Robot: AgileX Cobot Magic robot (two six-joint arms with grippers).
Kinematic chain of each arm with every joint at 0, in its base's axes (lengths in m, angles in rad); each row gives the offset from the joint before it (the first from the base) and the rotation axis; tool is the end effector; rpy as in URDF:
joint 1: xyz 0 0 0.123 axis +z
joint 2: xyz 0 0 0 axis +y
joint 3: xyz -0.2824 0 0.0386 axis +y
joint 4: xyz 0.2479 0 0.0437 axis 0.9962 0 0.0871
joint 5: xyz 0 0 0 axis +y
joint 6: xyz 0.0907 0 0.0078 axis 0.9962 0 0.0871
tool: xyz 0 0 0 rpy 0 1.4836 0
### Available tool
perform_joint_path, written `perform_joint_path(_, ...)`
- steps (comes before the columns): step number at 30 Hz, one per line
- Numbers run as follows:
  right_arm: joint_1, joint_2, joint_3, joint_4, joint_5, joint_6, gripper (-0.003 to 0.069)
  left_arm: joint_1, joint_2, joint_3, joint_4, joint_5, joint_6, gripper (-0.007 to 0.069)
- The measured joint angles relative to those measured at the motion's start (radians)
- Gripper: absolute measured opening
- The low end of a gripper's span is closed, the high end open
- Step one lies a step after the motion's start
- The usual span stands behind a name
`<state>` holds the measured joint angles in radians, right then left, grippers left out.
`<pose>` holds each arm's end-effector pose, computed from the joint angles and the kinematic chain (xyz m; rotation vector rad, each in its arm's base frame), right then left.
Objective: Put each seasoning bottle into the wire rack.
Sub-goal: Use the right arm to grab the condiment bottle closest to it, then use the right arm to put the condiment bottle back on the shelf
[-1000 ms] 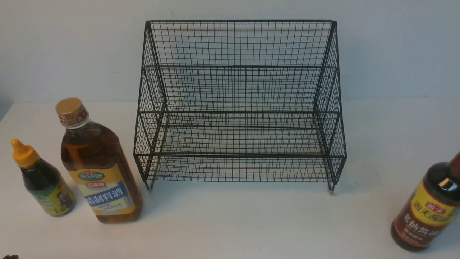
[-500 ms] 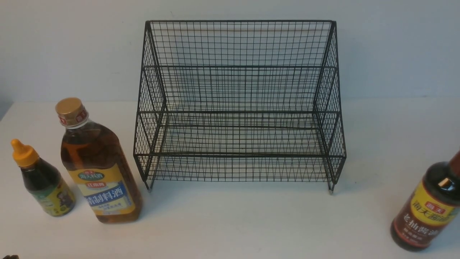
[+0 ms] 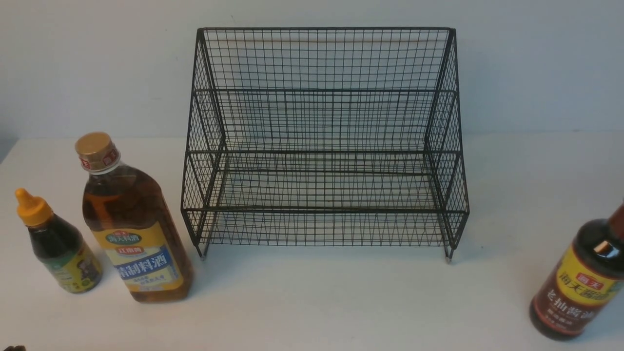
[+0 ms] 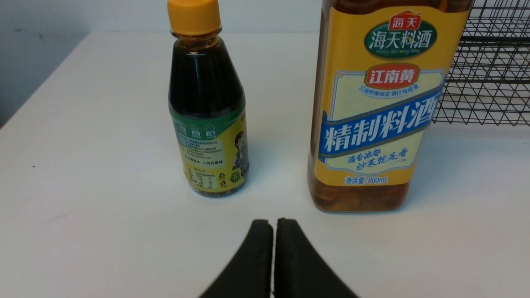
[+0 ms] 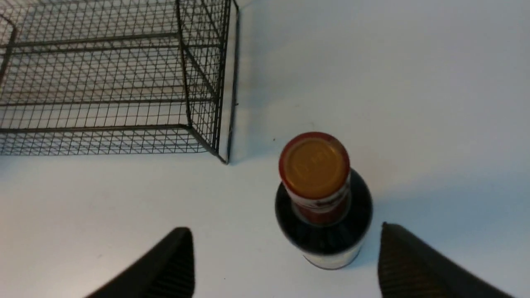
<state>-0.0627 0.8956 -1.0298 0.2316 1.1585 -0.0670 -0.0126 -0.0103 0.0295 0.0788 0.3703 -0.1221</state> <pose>0.1477 0.0099 0.3728 0.0236 2.4854 0.2494 0.0528 0.0019 0.1705 -0.0533 1.8712 -0.0155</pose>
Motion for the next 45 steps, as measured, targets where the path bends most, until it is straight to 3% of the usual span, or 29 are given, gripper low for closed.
perform_joint_path(5, 0.000, 0.101, 0.000, 0.004, -0.077, -0.029, 0.0683, 0.000, 0.000, 0.000, 0.000, 0.000, 0.000, -0.0005)
perform_joint_path(15, 0.000, 0.290, 0.000, -0.011, -0.109, -0.073, 0.0685, 0.000, 0.000, 0.000, 0.000, 0.000, 0.000, -0.0005)
perform_joint_path(20, 0.000, 0.345, 0.000, -0.011, -0.110, -0.097, 0.0598, 0.000, 0.000, 0.000, 0.000, 0.000, 0.000, -0.0005)
perform_joint_path(23, 0.000, 0.350, 0.000, -0.014, -0.105, -0.107, 0.0418, 0.000, 0.000, 0.000, 0.000, 0.000, 0.000, -0.0005)
perform_joint_path(24, 0.000, 0.350, 0.000, -0.015, -0.104, -0.108, 0.0406, 0.000, 0.000, 0.000, 0.000, 0.000, 0.000, -0.0005)
perform_joint_path(26, 0.000, 0.348, 0.000, -0.024, -0.098, -0.114, 0.0290, 0.000, 0.000, 0.000, 0.000, 0.000, 0.000, -0.0005)
perform_joint_path(27, -0.001, 0.339, -0.002, -0.053, -0.100, -0.119, 0.0265, 0.000, 0.000, 0.000, 0.000, 0.000, 0.000, -0.0005)
perform_joint_path(33, -0.001, 0.295, -0.043, -0.102, 0.036, -0.099, 0.0266, 0.000, 0.000, 0.000, 0.000, 0.000, 0.000, -0.0005)
perform_joint_path(38, -0.001, 0.254, -0.255, -0.077, 0.173, -0.092, 0.0266, 0.000, 0.000, 0.000, 0.000, 0.000, 0.000, -0.0005)
perform_joint_path(45, 0.037, 0.300, -0.645, 0.214, 0.150, -0.180, 0.0266, 0.000, 0.000, 0.000, 0.000, 0.000, 0.000, -0.0005)
